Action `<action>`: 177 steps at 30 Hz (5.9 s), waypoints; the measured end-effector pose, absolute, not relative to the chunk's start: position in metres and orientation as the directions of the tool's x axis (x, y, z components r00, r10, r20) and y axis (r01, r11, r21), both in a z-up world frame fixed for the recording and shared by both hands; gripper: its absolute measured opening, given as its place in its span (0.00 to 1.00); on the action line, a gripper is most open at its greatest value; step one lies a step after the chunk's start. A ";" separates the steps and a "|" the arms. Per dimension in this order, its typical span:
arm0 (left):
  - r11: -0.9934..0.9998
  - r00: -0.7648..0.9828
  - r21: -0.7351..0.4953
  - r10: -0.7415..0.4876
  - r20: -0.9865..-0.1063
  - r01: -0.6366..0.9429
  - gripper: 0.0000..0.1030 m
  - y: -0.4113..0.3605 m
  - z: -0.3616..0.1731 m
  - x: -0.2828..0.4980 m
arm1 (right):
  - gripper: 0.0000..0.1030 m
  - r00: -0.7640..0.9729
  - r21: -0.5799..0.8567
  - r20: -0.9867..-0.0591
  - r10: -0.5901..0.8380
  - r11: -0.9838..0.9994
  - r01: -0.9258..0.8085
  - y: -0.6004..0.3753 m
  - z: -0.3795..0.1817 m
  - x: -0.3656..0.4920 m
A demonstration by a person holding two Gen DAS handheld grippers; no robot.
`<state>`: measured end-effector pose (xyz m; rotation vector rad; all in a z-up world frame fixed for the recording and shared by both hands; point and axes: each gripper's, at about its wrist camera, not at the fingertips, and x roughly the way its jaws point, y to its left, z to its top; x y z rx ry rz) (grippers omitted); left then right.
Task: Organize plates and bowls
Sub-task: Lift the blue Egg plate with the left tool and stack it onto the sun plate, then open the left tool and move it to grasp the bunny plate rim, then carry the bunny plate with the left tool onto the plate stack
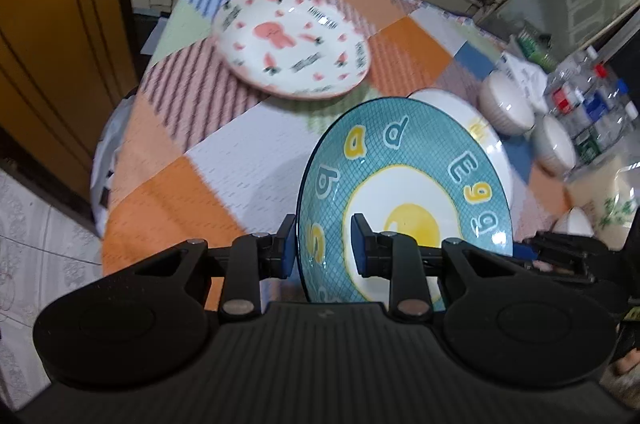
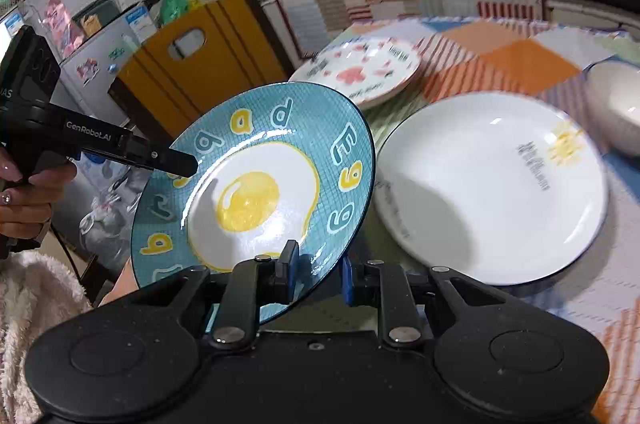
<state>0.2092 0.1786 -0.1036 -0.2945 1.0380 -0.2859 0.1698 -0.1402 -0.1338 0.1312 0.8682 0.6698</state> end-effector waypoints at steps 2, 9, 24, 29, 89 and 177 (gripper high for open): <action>0.920 0.491 -0.375 -0.380 -0.784 0.114 0.25 0.170 -0.097 0.215 | 0.26 0.477 0.359 -0.657 0.584 0.799 -0.483 -0.149 -0.125 0.171; 0.891 0.467 -0.416 -0.449 -0.762 0.179 0.25 0.132 -0.086 0.250 | 0.26 0.550 0.343 -0.636 0.541 0.837 -0.427 -0.187 -0.109 0.184; 0.885 0.413 -0.441 -0.461 -0.785 0.150 0.25 0.060 -0.134 0.301 | 0.26 0.566 0.302 -0.710 0.418 0.908 -0.291 -0.248 -0.129 0.235; 0.894 0.393 -0.427 -0.445 -0.805 0.136 0.25 0.063 -0.148 0.302 | 0.26 0.536 0.303 -0.739 0.408 0.912 -0.277 -0.247 -0.143 0.243; 0.965 0.469 -0.116 -0.217 -0.856 0.235 0.27 0.075 -0.058 0.269 | 0.45 0.639 0.066 -0.694 0.331 0.913 -0.402 -0.166 -0.043 0.235; 0.967 0.592 -0.237 -0.139 -0.794 -0.090 0.19 0.189 -0.148 0.351 | 0.15 0.410 0.569 -0.695 0.590 0.800 -0.188 -0.093 -0.172 0.425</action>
